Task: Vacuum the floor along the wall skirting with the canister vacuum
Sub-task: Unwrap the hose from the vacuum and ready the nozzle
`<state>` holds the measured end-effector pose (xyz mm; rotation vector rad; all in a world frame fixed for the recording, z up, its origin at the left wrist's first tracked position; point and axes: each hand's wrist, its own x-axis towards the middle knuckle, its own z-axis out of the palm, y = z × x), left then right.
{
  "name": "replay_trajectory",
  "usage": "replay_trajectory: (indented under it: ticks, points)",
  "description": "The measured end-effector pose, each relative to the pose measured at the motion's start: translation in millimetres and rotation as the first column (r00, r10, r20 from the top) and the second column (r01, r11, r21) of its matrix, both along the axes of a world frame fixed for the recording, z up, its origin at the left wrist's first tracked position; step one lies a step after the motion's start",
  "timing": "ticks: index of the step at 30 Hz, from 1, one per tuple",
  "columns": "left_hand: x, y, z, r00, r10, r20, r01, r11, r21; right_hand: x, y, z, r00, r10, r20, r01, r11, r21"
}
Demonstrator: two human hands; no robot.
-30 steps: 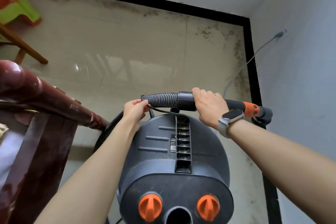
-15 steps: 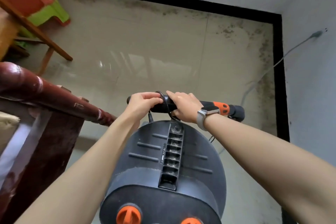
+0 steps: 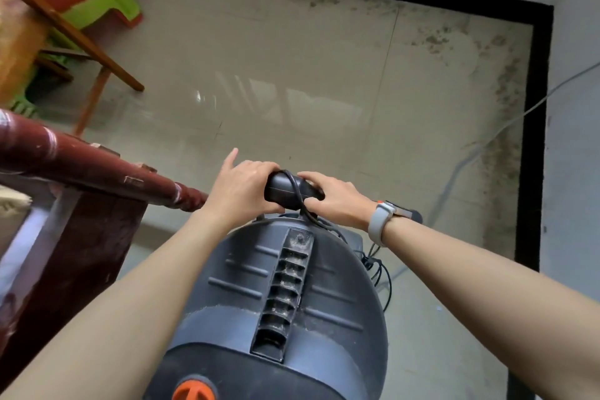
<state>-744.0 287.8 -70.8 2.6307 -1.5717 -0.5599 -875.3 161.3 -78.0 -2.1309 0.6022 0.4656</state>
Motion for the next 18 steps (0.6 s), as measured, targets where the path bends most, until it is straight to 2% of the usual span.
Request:
replay_trajectory:
  ticks: [3, 8, 10, 13, 14, 18]
  points:
    - [0, 0, -2, 0.999, -0.039, 0.021, 0.040, 0.997, -0.059, 1, 0, -6, 0.998, 0.055, 0.003, -0.054, 0.996, -0.074]
    - [-9, 1, -4, 0.995, 0.059, -0.080, -0.069, 0.989, -0.132, -2, 2, -8, 0.990, 0.123, 0.072, -0.106, 0.973, -0.205]
    - [-12, 1, -4, 0.997, 0.035, -0.073, -0.046, 0.987, -0.153, -7, -1, -9, 0.976, 0.162, 0.142, -0.118, 0.953, -0.278]
    - [-16, 1, -5, 0.999, -0.023, -0.031, 0.018, 0.988, -0.155, -16, -12, -14, 0.953, 0.089, 0.288, -0.019, 0.971, -0.237]
    - [-19, 1, -5, 0.999, -0.033, -0.020, 0.029, 0.988, -0.151, -18, -14, -17, 0.960, 0.044, 0.276, 0.018, 0.975, -0.220]
    - [-27, 1, 1, 0.991, -0.131, 0.016, 0.132, 0.984, -0.124, -20, -18, -31, 0.992, -0.115, 0.058, 0.124, 0.969, -0.215]
